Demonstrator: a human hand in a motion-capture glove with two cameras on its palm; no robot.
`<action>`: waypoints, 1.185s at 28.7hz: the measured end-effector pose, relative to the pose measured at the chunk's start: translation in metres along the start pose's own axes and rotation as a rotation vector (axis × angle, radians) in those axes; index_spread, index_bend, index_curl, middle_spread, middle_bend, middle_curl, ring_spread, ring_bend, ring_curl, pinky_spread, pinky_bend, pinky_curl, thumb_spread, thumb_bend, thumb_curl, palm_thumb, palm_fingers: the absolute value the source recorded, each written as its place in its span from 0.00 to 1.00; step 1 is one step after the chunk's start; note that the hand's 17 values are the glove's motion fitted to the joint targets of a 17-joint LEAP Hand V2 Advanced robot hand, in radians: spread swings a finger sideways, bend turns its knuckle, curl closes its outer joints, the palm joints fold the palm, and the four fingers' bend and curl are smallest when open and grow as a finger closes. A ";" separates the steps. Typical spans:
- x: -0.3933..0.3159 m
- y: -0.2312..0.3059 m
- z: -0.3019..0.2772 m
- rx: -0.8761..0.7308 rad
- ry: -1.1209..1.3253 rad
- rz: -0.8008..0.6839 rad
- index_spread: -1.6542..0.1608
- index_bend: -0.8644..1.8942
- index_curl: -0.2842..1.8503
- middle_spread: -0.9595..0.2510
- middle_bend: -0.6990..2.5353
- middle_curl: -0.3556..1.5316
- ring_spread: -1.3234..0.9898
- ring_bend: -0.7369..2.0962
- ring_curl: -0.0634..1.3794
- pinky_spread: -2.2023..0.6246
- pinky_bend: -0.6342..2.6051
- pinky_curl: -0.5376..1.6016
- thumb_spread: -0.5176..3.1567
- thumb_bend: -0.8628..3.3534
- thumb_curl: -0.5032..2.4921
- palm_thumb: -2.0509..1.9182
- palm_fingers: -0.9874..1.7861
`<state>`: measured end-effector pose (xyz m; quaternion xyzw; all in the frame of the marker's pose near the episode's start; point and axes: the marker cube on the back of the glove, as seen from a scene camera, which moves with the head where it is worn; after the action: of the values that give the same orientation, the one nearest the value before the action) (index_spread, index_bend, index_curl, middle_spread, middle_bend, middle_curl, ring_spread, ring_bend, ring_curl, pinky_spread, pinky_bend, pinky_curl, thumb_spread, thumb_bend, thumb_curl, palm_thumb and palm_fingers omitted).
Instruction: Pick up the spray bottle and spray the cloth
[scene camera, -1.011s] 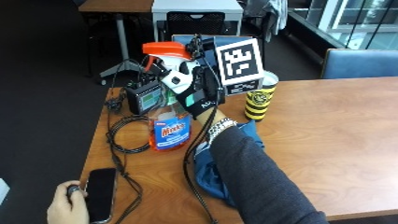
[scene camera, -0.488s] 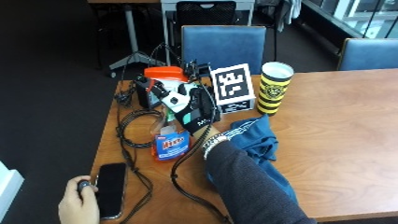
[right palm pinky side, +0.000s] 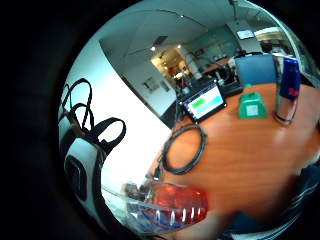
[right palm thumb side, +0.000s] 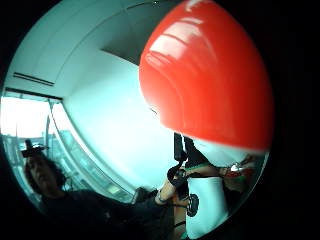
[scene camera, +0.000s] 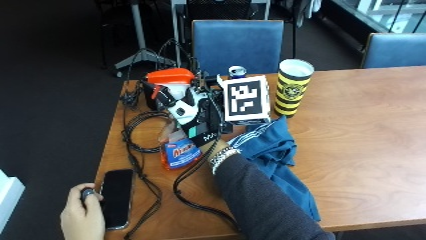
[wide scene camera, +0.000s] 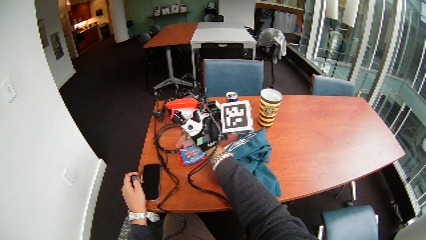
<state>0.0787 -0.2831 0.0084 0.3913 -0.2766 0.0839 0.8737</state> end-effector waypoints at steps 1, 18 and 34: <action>-0.002 0.000 0.000 0.010 0.009 -0.003 0.75 0.38 0.36 0.62 0.38 0.44 0.48 0.50 0.35 0.66 0.35 0.43 0.35 0.19 0.36 0.71 0.85; -0.022 -0.033 -0.018 0.128 0.026 -0.091 0.75 0.38 0.36 0.61 0.40 0.44 0.46 0.50 0.34 0.65 0.34 0.43 0.38 0.20 0.35 0.70 0.86; 0.003 0.007 -0.007 -0.151 0.030 0.137 0.74 0.38 0.35 0.62 0.39 0.44 0.48 0.48 0.33 0.72 0.30 0.42 0.40 0.20 0.34 0.70 0.78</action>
<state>0.0821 -0.2733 0.0103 0.3032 -0.2952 0.1281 0.8970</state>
